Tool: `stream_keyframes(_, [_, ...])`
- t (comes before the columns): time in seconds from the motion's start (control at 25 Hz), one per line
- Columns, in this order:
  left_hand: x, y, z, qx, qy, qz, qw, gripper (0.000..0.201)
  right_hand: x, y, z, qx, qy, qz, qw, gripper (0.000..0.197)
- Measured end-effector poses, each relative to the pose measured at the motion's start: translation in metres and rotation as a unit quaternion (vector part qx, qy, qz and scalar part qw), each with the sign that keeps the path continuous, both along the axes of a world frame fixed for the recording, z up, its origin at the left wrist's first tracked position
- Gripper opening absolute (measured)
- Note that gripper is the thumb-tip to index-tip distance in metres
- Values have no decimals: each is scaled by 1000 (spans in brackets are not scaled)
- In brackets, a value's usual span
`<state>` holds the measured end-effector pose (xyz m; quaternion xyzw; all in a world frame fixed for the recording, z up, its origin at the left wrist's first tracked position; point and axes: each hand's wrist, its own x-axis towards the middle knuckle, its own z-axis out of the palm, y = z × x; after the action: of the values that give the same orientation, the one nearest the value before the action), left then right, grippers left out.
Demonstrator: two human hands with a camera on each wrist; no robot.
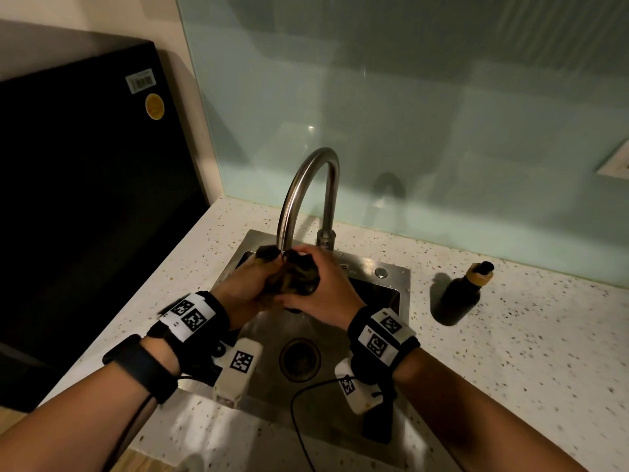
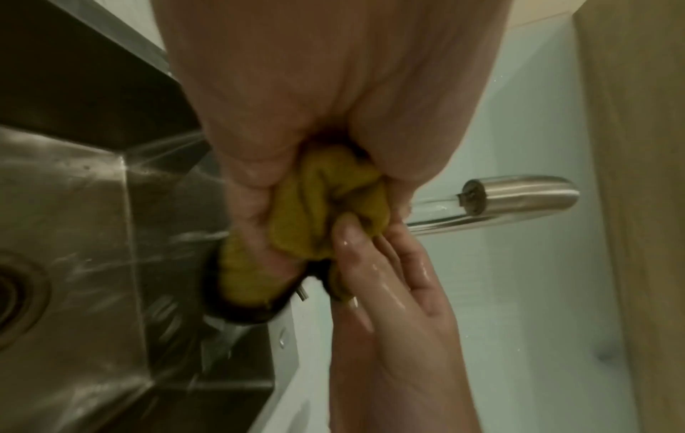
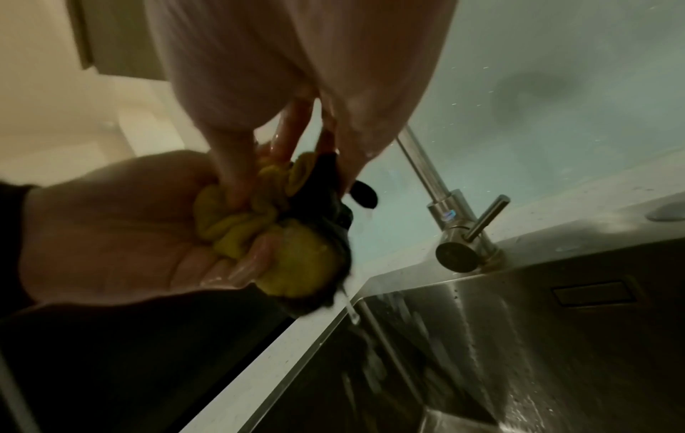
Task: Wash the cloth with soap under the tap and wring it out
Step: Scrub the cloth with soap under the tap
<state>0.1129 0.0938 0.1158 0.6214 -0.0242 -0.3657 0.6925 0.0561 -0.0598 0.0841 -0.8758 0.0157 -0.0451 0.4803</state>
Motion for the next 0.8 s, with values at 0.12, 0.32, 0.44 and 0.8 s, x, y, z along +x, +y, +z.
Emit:
stream_keyframes(0.12, [-3,-8,-3,-15,0,12,1000,26,-1,1,4,50,47,9,998,93])
stream_keyframes(0.32, [-11,-15,-5,49,-28,21,998,52,2,1,9,45,69,33,996,88])
stream_keyframes(0.44, [-11,-12,0,87,-59,-44,993,65,-1,2,8,-2,38,-5,999,51])
stream_keyframes(0.8, [-11,-16,9,59,-35,35,997,30,0,1,2,-31,-16,-1,999,55])
